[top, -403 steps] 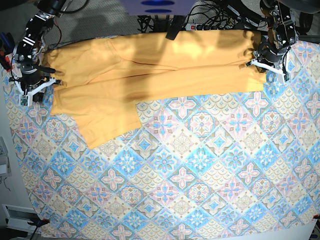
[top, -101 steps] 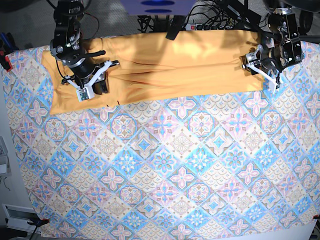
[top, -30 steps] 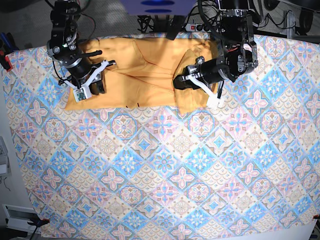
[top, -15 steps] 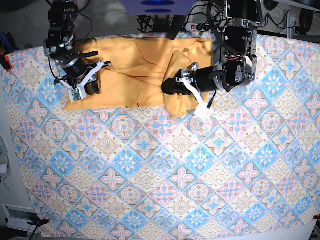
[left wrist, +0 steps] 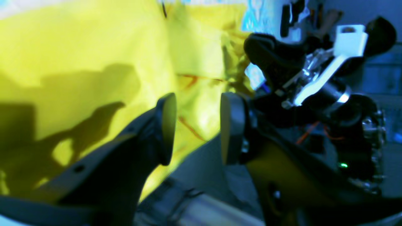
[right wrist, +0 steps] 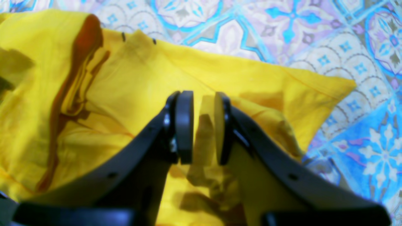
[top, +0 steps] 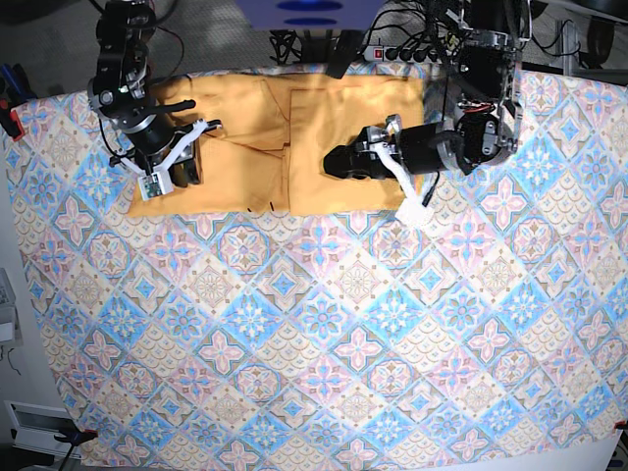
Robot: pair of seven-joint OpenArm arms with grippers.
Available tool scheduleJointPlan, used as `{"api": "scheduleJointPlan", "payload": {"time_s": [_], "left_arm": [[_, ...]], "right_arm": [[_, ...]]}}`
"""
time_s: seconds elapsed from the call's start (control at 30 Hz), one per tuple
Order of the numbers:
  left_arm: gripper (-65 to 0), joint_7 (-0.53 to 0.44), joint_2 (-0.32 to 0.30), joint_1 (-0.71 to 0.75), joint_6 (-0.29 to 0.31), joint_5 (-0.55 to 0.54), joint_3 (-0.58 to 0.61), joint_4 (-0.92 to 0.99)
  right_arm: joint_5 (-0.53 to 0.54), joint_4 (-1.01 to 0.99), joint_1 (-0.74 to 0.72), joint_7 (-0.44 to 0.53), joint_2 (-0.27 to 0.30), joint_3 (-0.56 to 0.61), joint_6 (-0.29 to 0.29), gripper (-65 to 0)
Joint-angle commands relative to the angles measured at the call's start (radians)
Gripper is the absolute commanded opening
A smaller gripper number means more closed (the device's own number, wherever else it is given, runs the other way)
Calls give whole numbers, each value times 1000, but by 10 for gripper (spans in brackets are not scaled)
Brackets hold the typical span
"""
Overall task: Fold the T-shirt properly
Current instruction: 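Lift the strip end with the left gripper and fold it toward the right gripper, then release the folded end and pull the left gripper back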
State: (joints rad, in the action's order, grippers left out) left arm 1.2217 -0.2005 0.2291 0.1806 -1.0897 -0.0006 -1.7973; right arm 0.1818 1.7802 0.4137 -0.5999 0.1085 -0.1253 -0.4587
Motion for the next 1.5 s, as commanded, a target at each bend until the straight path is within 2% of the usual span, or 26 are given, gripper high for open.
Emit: {"api": "scheduleJointPlan", "payload": {"time_s": [0.0, 0.2, 0.4, 0.5, 0.73, 0.97, 1.23, 1.47], "left_arm": [[-418, -6, -18, 3, 0, -8, -28, -16], [-410, -7, -80, 60, -8, -2, -149, -9], [-348, -4, -104, 66, -11, 23, -230, 123], [-347, -4, -104, 49, -10, 62, -226, 190], [-349, -12, -95, 39, -10, 142, -166, 196], [-350, -12, -49, 36, -10, 148, -152, 255], [-350, -13, -46, 36, -8, 148, -152, 301], [-351, -30, -24, 22, -3, 193, -151, 348]], "right_arm": [[11, 16, -3, 22, 6, -1, -1, -533], [11, 16, -3, 22, 6, 2, -1, -533], [11, 16, -3, 22, 6, 3, -1, -533], [11, 16, -3, 22, 4, 3, -1, -533], [11, 16, -3, 22, 4, 3, -1, -533], [11, 16, -3, 22, 4, 3, -1, -533], [11, 16, -3, 22, 4, 2, -1, -533], [11, 16, -3, 22, 4, 2, -1, -533]]}}
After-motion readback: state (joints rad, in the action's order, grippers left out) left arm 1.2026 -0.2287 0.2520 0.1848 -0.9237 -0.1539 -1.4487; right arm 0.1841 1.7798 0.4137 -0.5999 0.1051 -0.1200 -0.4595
